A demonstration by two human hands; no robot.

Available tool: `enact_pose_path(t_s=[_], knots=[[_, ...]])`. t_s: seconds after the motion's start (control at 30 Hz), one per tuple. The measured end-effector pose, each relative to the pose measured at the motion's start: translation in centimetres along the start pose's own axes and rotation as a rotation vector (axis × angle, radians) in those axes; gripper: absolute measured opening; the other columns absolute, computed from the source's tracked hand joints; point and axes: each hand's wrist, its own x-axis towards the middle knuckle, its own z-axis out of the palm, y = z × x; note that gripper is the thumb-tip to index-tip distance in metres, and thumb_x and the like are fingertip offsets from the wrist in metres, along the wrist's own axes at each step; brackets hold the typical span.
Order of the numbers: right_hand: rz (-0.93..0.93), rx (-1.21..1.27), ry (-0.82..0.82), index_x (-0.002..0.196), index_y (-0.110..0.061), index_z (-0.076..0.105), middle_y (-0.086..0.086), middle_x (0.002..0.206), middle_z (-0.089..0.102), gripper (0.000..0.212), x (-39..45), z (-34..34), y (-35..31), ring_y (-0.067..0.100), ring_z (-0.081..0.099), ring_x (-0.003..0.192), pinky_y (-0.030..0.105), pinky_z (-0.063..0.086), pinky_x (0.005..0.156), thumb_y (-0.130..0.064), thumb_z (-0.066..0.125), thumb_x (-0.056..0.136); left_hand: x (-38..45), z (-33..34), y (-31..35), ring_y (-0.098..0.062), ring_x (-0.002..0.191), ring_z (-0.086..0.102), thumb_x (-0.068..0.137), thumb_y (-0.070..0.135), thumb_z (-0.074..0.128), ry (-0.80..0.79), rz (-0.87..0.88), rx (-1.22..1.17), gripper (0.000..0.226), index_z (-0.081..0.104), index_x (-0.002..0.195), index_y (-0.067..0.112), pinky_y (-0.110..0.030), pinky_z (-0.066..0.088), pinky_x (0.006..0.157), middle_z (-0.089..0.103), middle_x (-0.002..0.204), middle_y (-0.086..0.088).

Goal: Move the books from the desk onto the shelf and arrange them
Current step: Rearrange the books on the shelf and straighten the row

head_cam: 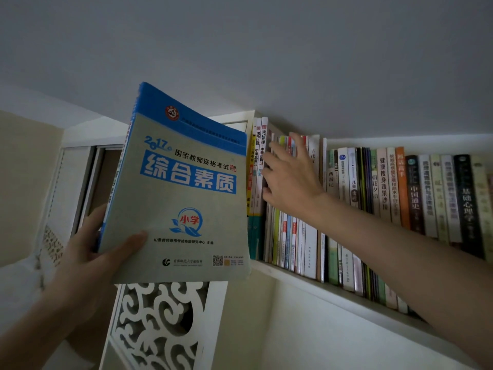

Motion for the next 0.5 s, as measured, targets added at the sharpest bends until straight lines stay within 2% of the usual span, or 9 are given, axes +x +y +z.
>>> enact_pose_path(t_s=[0.07,0.17,0.23,0.3,0.4,0.5], knots=[[-0.021,0.032,-0.025,0.105,-0.016,0.073,0.004,0.125,0.063,0.046,-0.6,-0.2,-0.6,0.026,0.043,0.131,0.057,0.015,0.116,-0.052,0.061,0.079,-0.2,0.1,0.0,-0.02,0.078,0.074,0.084,-0.002,0.063,0.016,-0.014,-0.019,0.049,0.059,0.123,0.026,-0.033,0.061,0.054,0.071,0.099,-0.004],[-0.014,0.09,-0.14,0.125,-0.014,0.06,0.005,0.133,0.057,0.08,-1.6,-0.2,-1.7,0.027,0.035,0.137,0.056,0.013,0.116,-0.069,0.062,0.067,-0.4,0.1,-0.2,-0.023,0.081,0.074,0.079,0.004,0.066,0.011,-0.026,-0.029,0.051,0.058,0.124,0.026,-0.036,0.061,0.057,0.068,0.105,-0.009],[0.022,0.089,-0.221,0.142,-0.011,0.041,0.008,0.148,0.041,0.109,-2.2,-0.2,-2.4,0.029,0.022,0.145,0.061,0.007,0.116,-0.08,0.059,0.059,-0.4,0.0,-0.2,-0.023,0.08,0.073,0.08,0.003,0.065,0.007,-0.026,-0.023,0.048,0.06,0.121,0.027,-0.037,0.061,0.056,0.069,0.102,-0.007],[0.061,0.05,-0.291,0.151,-0.01,0.022,0.009,0.159,0.021,0.131,-2.6,-0.1,-2.8,0.03,0.004,0.15,0.068,-0.002,0.112,-0.091,0.053,0.052,-0.5,0.1,-0.2,-0.023,0.08,0.073,0.082,0.002,0.064,-0.004,-0.018,-0.017,0.044,0.062,0.115,0.03,-0.036,0.061,0.055,0.071,0.098,-0.003],[0.093,-0.013,-0.335,0.152,-0.008,0.015,0.01,0.16,0.014,0.144,-2.5,0.5,-3.1,0.032,-0.005,0.15,0.073,-0.007,0.107,-0.099,0.046,0.045,-0.4,0.0,-0.3,-0.024,0.082,0.074,0.081,0.003,0.064,-0.011,-0.011,-0.021,0.044,0.062,0.115,0.03,-0.039,0.062,0.058,0.072,0.099,-0.002],[0.106,-0.055,-0.337,0.149,-0.007,0.025,0.009,0.156,0.022,0.143,-2.2,1.0,-3.2,0.032,0.002,0.149,0.076,-0.007,0.104,-0.103,0.037,0.044,-0.4,-0.1,-0.6,-0.026,0.084,0.073,0.078,0.006,0.065,-0.019,-0.008,-0.025,0.047,0.061,0.118,0.03,-0.043,0.062,0.06,0.071,0.101,-0.003]])
